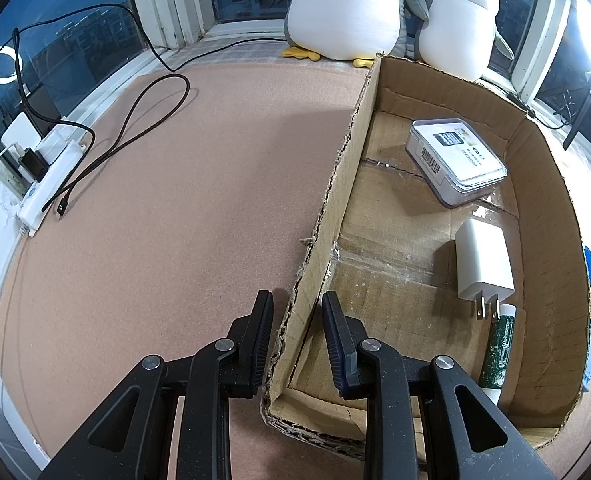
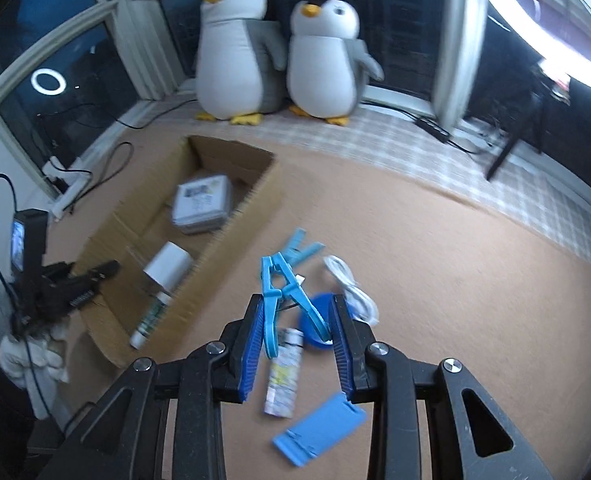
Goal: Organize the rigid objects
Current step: 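Grasp the blue clothespin with the right gripper, then carry the blue clothespin into the box and open the right gripper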
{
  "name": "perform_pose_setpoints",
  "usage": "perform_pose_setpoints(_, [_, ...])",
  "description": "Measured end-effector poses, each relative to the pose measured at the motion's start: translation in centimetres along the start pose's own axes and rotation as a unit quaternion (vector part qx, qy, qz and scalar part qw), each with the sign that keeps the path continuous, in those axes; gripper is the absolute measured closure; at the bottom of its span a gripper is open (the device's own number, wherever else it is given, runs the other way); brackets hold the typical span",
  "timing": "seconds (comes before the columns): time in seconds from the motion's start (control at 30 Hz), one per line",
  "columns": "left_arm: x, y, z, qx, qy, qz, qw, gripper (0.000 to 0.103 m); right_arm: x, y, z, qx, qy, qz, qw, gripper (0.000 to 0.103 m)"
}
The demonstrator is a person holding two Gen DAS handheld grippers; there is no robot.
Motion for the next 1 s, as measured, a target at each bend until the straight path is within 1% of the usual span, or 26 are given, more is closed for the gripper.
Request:
perform_pose_setpoints(0.2, [0.0,0.0,0.1,-0.001,0.001,-0.001,1.0,0.075,3.5,-2.8,-4.9,0.027,0.034,0.002,0.999,0.074])
perform_pose_setpoints(0.3, [0.0,0.0,0.0,-0.001,0.002,-0.001,1.0,0.075,4.4,-4.2,-6.8,0.035,0.044,-0.005,0.998,0.074])
perform_pose_setpoints(0.43, [0.0,0.0,0.1,-0.002,0.003,-0.001,1.0,0.075,4.7,-6.2,-8.9,0.039,0.061,-0.019,0.997,0.074])
perform_pose_setpoints(0.6, [0.1,0.0,0.0,-0.003,0.004,-0.001,1.0,0.075,4.5,-8.0,-10.1,0.038,0.07,-0.033,0.996,0.074])
perform_pose_setpoints(0.87, [0.1,-0.1,0.0,-0.002,0.003,-0.001,1.0,0.075,4.3,-8.8,-10.5,0.031,0.078,-0.039,0.996,0.072])
perform_pose_setpoints(0.9, [0.1,-0.1,0.0,-0.002,0.003,-0.001,1.0,0.075,4.3,-8.8,-10.5,0.031,0.078,-0.039,0.996,0.07])
perform_pose_setpoints(0.97, [0.1,-0.1,0.0,-0.002,0.003,-0.001,1.0,0.075,4.3,-8.8,-10.5,0.032,0.077,-0.038,0.996,0.052])
perform_pose_setpoints(1.0, [0.1,-0.1,0.0,-0.002,0.003,-0.001,1.0,0.075,4.3,-8.6,-10.6,0.038,0.076,-0.034,0.996,0.05])
Point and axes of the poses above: each gripper's, at about its wrist camera, not at the fingertips, and y roughly against the way its jaws point, z to its right, x to its top, the point moved 10 cm from there along -y, roughly the way its jaws point, and after that the axes turned 10 degrees about y, right-handed, at the moved point
